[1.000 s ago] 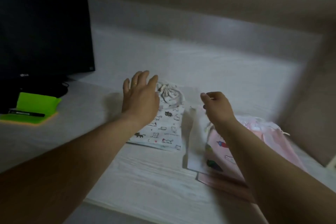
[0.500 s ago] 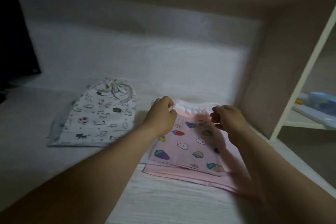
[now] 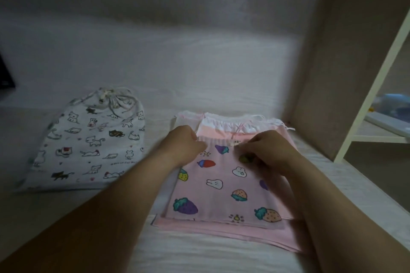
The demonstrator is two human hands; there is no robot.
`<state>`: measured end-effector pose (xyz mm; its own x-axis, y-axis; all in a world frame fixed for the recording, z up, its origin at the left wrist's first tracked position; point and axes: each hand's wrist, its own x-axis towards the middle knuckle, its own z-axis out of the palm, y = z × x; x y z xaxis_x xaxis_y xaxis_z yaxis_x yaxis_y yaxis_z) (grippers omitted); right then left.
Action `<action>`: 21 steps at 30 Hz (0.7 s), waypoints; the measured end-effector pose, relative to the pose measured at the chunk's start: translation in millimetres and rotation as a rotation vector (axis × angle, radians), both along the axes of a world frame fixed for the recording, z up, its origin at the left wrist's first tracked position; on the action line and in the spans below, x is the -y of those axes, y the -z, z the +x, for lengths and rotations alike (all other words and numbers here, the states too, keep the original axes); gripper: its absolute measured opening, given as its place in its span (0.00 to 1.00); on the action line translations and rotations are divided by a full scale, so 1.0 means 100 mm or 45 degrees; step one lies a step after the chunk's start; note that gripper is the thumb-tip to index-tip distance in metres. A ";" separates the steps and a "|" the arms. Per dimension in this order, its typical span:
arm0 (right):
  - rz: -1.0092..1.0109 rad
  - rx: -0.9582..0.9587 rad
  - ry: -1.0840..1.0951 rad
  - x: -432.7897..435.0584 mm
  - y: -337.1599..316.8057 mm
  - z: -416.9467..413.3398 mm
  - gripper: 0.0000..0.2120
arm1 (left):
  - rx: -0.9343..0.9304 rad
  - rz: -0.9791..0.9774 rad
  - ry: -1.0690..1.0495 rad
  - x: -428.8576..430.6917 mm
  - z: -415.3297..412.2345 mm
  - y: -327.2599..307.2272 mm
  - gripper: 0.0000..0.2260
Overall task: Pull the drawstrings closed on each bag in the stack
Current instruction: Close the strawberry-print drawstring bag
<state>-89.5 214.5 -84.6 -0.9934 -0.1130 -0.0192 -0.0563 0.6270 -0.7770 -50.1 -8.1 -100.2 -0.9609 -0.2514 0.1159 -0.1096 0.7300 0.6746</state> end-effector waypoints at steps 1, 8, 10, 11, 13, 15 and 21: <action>0.099 -0.061 -0.018 0.02 0.00 0.00 0.13 | 0.004 -0.026 -0.005 0.00 0.01 -0.01 0.12; 0.442 -0.223 -0.084 0.06 0.09 -0.09 0.07 | -0.033 -0.125 -0.010 -0.04 0.06 -0.03 0.06; 0.393 -0.284 -0.111 0.05 0.11 -0.08 0.02 | -0.088 -0.116 0.018 -0.03 0.07 -0.03 0.05; 0.340 -0.317 -0.120 0.06 0.13 -0.07 0.02 | -0.125 -0.082 0.028 -0.03 0.08 -0.03 0.05; 0.095 -0.333 -0.089 0.08 0.17 -0.07 0.02 | -0.186 0.070 0.019 -0.01 0.07 -0.03 0.05; -0.242 -0.278 -0.029 0.08 0.17 -0.03 0.05 | -0.183 0.421 0.007 -0.03 0.08 -0.03 0.07; -0.757 -0.022 -0.059 0.12 0.16 0.03 0.15 | 0.066 1.304 0.029 -0.03 0.16 -0.10 0.12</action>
<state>-86.6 202.9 -100.1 -0.9868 -0.1425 0.0767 -0.0889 0.0816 -0.9927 -33.8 -5.5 -90.6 -0.9644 -0.1881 -0.1861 -0.1497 -0.1918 0.9699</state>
